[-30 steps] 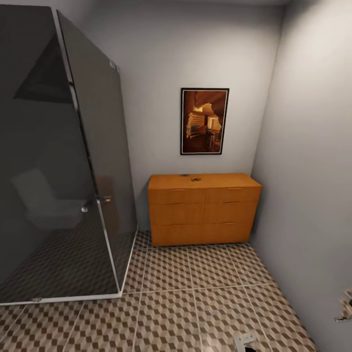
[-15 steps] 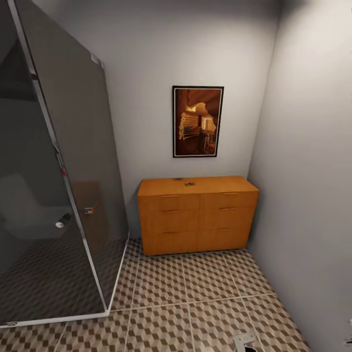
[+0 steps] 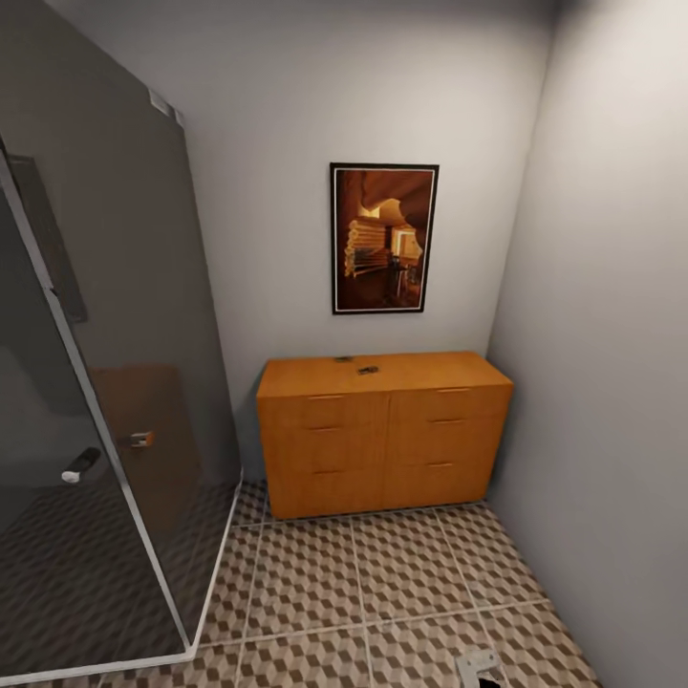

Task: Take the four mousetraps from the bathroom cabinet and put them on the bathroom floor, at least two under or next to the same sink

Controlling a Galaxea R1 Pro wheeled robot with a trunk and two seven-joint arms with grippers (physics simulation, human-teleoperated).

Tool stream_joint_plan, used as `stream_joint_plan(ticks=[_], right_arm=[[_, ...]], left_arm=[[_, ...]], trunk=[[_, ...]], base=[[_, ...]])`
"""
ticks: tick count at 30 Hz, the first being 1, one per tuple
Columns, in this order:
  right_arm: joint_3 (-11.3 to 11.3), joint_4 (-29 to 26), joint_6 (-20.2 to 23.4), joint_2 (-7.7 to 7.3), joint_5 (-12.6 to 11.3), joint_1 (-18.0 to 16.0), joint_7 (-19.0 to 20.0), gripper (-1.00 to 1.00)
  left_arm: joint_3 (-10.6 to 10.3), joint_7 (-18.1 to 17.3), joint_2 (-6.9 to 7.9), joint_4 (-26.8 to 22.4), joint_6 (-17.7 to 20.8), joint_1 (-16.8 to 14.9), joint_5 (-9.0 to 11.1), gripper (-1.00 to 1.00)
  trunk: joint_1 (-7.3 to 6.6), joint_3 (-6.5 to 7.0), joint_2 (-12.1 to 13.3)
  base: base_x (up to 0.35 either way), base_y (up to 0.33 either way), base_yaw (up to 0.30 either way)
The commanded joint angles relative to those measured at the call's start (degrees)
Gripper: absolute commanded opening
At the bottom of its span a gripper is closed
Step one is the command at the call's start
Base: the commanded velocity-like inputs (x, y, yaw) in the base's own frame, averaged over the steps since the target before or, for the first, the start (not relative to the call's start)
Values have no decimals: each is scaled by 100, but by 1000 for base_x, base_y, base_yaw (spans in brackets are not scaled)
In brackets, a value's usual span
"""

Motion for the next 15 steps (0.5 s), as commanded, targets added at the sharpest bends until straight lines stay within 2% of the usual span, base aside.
stream_joint_plan(ticks=[1,15], right_arm=[[-28,25,-39,0,49,-8,-22,100],[-28,26,-40,0,49,-8,-22,100]], left_arm=[[-48,6,-5,23,-32,-7,35,100],[-48,-2,-5,23,-32,-3,35,100]], trunk=[[6,-2,-4],[6,-2,-4]], base=[[328,0,-1],[328,0,0]])
